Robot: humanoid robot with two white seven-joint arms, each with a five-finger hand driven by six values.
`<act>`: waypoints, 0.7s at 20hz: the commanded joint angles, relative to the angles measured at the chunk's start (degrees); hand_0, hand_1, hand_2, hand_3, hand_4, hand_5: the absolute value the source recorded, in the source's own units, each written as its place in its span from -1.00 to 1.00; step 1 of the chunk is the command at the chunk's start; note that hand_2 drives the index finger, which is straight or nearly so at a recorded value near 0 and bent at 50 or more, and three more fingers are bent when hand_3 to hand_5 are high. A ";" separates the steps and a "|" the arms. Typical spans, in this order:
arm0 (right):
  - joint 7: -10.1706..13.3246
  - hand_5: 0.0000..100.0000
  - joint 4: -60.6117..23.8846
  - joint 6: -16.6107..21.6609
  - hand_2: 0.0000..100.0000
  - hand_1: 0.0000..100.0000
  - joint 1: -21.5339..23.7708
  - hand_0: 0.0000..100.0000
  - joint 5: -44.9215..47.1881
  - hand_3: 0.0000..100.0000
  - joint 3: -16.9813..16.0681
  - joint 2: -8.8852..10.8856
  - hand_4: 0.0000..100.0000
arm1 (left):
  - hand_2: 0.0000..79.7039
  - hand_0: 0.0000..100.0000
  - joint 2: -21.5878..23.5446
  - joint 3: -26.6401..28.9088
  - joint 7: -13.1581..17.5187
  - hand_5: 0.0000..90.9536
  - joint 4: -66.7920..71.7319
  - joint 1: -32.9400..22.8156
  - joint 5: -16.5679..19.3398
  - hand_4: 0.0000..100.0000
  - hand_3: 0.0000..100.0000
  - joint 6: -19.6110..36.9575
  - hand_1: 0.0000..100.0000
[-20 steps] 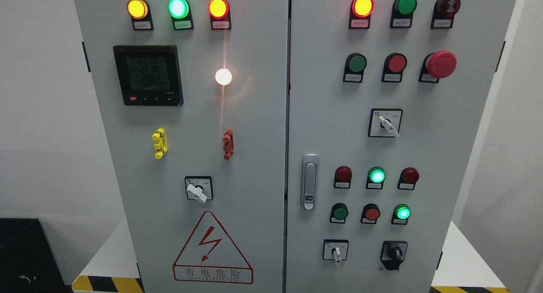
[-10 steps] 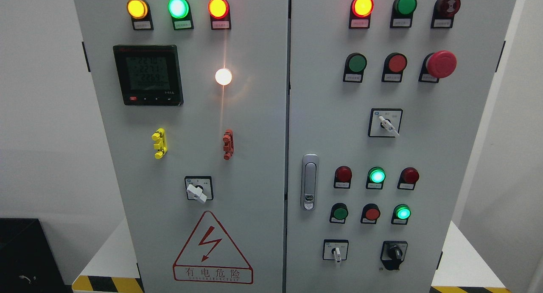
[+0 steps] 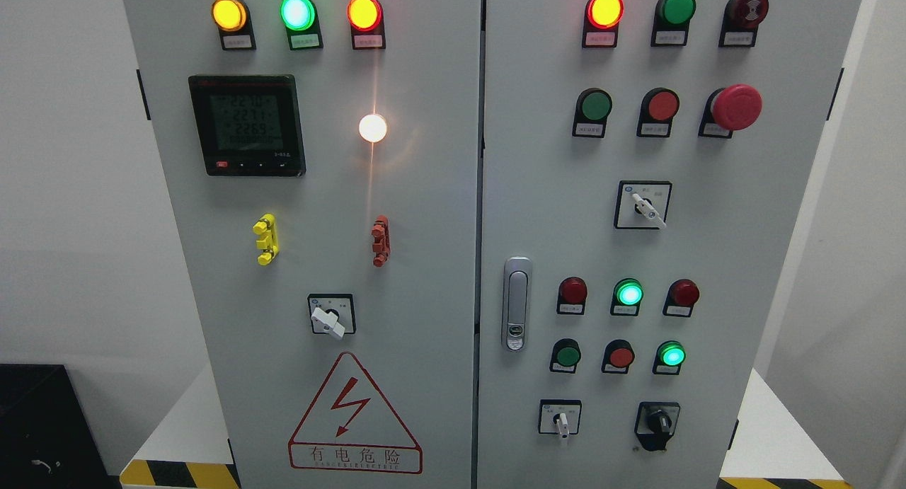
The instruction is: Flip black knob to close circuit
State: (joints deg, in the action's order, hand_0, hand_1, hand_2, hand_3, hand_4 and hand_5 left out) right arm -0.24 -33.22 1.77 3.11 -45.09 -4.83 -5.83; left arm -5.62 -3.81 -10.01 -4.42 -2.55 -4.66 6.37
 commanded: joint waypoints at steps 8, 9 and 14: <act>1.91 0.00 -27.15 0.16 0.28 -1.00 0.31 -1.00 -15.29 0.63 -0.53 0.29 0.29 | -1.00 -0.76 0.00 0.03 -0.09 -1.00 0.03 0.00 0.00 -1.00 -1.00 0.04 0.11; 1.91 0.06 -28.90 0.16 0.35 -1.00 0.49 -1.00 -15.56 0.70 -0.53 0.20 0.33 | -1.00 -0.76 0.00 0.03 -0.01 -1.00 0.03 0.00 0.00 -1.00 -1.00 0.04 0.11; 1.91 0.29 -39.18 -0.01 0.56 -1.00 2.33 -1.00 -16.96 0.88 -0.53 -0.24 0.52 | -1.00 -0.76 0.00 0.03 -0.01 -1.00 0.03 0.00 0.00 -1.00 -1.00 0.04 0.11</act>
State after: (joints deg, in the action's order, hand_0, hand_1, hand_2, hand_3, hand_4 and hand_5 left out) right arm 1.59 -53.68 1.97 4.10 -59.14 -5.17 -5.65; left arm -5.62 -3.81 -10.08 -4.43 -2.55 -4.66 6.37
